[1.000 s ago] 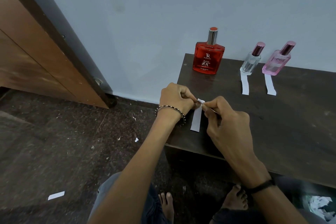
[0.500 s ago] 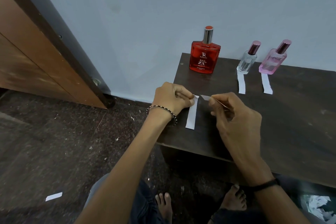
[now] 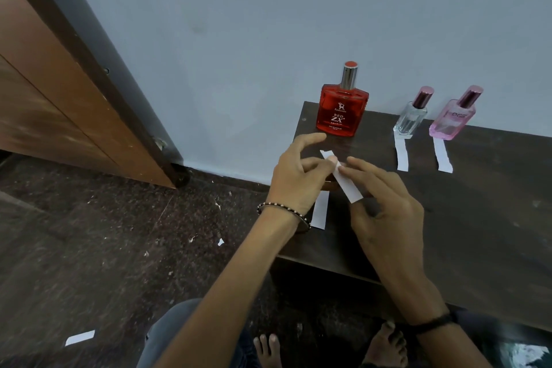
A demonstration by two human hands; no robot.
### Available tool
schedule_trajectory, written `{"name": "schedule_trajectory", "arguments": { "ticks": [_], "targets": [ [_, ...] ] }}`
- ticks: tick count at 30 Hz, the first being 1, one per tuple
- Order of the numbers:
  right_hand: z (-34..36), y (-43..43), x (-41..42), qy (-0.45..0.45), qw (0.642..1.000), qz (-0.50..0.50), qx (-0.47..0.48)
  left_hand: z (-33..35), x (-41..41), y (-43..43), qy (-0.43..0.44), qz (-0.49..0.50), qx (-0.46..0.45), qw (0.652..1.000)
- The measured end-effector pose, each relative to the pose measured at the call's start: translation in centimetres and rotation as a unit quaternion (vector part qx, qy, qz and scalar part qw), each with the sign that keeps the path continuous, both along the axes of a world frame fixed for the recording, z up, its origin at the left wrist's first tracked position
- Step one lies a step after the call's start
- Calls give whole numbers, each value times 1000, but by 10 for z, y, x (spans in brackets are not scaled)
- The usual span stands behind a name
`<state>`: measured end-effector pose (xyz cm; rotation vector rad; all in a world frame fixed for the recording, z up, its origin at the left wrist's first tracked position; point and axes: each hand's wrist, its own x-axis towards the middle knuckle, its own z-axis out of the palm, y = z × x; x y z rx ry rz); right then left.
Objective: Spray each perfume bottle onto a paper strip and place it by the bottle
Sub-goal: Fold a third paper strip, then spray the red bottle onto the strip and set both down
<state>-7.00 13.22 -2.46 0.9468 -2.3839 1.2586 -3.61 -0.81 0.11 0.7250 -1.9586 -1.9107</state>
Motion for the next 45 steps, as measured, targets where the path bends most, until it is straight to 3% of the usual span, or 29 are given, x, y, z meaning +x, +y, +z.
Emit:
{"name": "schedule_trajectory", "arguments": {
  "ticks": [11,18,29,35,40,45],
  "targets": [
    [25,-40,-40,-239,968,-80,-13,-11,-11,-10,-5,79,-78,994],
    [34,-79,-90,-250,965,-74,-18,-13,-11,-13,6,79,-17,997],
    [47,-37,-58,-224,969,-55,-91,-9,-11,-16,43,116,-42,991],
    [53,25,-27,-373,883,-32,-284,-3,-17,-1,87,56,-47,994],
    [42,54,-18,-474,805,13,-356,2,-27,22,82,5,-79,993],
    [36,66,-17,-508,792,63,-333,5,-39,49,47,-20,-94,994]
  ]
}}
